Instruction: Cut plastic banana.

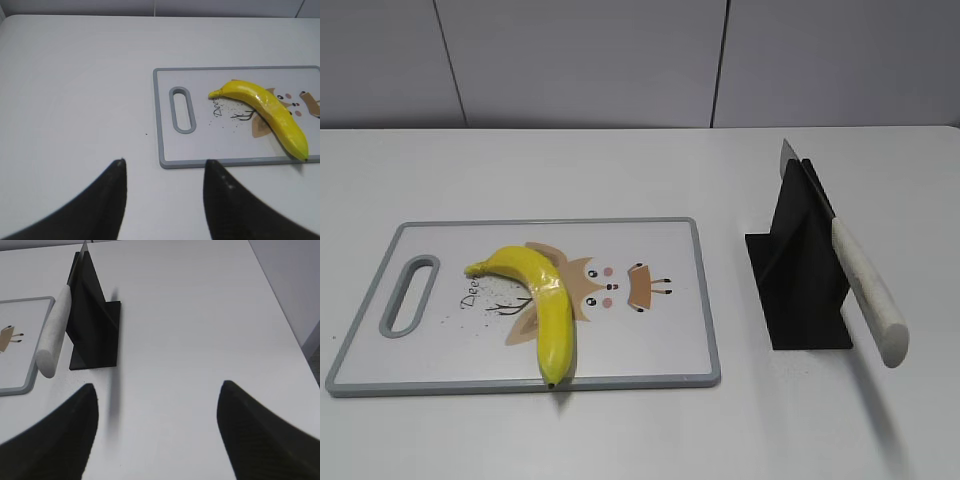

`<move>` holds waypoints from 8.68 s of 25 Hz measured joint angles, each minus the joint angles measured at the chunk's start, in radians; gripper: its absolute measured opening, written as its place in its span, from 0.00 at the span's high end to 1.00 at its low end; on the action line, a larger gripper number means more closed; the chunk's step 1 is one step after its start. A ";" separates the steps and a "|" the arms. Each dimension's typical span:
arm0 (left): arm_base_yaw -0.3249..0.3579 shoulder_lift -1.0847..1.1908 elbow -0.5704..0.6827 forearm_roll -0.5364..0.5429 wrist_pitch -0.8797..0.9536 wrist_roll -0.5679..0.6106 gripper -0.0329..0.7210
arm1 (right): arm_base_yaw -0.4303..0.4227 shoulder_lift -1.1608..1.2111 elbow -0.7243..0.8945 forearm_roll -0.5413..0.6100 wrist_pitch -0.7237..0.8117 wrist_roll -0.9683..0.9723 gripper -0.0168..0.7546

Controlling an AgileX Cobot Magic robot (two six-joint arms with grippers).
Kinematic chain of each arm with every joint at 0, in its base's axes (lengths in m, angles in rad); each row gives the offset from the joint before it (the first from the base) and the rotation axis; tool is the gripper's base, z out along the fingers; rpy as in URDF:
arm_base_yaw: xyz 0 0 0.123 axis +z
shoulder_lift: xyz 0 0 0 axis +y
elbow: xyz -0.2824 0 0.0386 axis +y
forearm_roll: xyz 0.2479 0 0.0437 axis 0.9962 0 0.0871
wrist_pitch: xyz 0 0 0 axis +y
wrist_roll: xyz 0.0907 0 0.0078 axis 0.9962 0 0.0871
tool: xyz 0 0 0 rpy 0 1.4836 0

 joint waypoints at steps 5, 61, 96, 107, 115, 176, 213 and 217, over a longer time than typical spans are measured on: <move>0.000 0.000 0.000 0.000 0.000 0.000 0.31 | 0.000 0.000 0.000 0.000 0.000 0.000 0.22; 0.000 0.000 0.000 0.004 -0.002 0.000 0.31 | 0.014 0.436 -0.126 -0.044 0.008 -0.043 0.22; 0.000 0.000 0.000 0.000 -0.002 0.000 0.31 | 0.476 1.394 -0.560 -0.018 0.071 0.303 0.22; 0.000 0.000 0.000 0.000 -0.002 0.000 0.31 | 0.476 1.611 -0.560 -0.086 0.046 0.319 0.22; 0.000 0.000 0.000 0.000 -0.002 0.000 0.31 | 0.476 1.684 -0.561 -0.088 0.045 0.325 0.37; 0.000 0.275 -0.073 0.015 -0.233 0.075 0.31 | 0.476 1.506 -0.900 -0.107 -0.008 -0.258 0.73; -0.322 1.573 -0.592 -0.184 -0.152 1.026 0.39 | 0.477 1.866 -0.999 0.511 -0.011 -1.433 0.73; -0.322 1.579 -0.592 -0.184 -0.157 1.027 0.84 | 0.477 1.866 -0.999 0.512 -0.014 -1.433 0.73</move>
